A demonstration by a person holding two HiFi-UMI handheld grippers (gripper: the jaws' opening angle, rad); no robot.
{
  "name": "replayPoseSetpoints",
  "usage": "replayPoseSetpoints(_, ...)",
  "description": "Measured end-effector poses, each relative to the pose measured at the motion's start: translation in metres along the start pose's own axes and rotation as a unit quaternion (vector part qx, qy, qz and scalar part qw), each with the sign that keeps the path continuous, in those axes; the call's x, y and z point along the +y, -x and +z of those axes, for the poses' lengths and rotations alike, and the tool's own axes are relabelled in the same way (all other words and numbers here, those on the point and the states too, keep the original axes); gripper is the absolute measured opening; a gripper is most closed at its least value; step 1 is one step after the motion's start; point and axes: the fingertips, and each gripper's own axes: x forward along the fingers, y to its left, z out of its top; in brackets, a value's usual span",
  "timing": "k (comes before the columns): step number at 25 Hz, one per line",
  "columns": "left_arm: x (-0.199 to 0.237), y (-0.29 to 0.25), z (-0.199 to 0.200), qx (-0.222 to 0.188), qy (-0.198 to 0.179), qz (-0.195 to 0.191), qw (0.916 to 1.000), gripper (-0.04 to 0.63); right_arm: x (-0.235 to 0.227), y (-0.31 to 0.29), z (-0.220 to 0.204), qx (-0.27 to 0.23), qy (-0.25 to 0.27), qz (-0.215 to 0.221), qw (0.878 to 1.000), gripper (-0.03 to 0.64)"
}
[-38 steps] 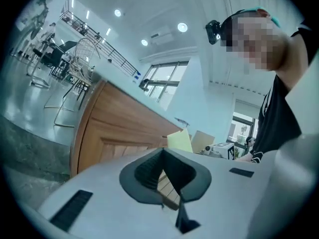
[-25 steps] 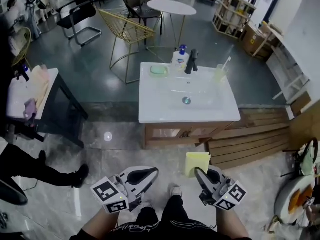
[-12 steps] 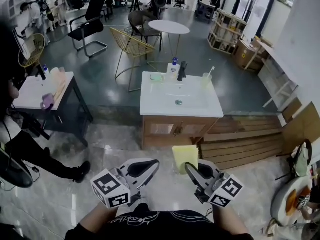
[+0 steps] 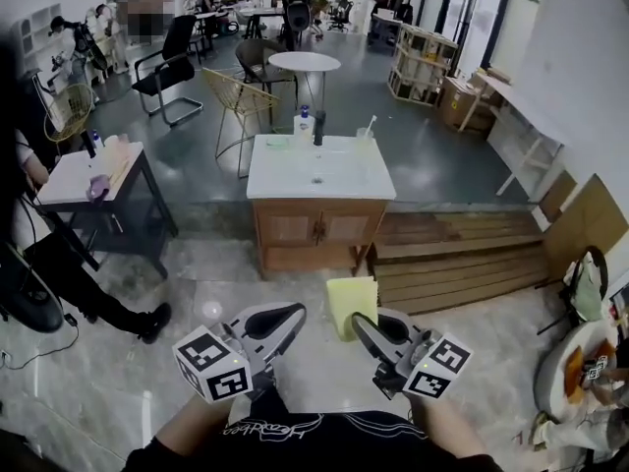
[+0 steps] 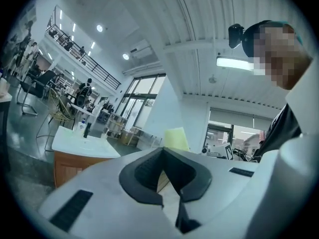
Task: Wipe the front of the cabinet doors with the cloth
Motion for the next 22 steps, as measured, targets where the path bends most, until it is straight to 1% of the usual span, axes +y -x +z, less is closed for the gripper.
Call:
replayPoseSetpoints(4, -0.050, 0.000, -0.006, -0.004, -0.017, 0.003, 0.9998, 0.005, 0.023, 0.044, 0.003, -0.018, -0.013, 0.005, 1.000, 0.040)
replayPoseSetpoints(7, -0.076, 0.002, -0.013, -0.003, -0.022, 0.010, 0.9997, 0.005, 0.036, 0.065, 0.006, -0.026, -0.010, 0.010, 1.000, 0.040)
replayPoseSetpoints(10, -0.095, 0.003, -0.022, -0.002, -0.017, 0.016, 0.9997, 0.005, 0.043, 0.083, 0.004, -0.031, -0.014, 0.011, 0.999, 0.040)
replayPoseSetpoints(15, -0.112, 0.004, -0.033, -0.002, -0.018, 0.021, 0.9996, 0.005, 0.056, 0.099, -0.002, -0.031, -0.011, 0.022, 0.999, 0.040)
replayPoseSetpoints(22, -0.123, 0.000, -0.043, 0.000, -0.020, 0.017, 0.9997, 0.005, 0.057, 0.112, -0.010, -0.023, -0.005, 0.021, 0.999, 0.040)
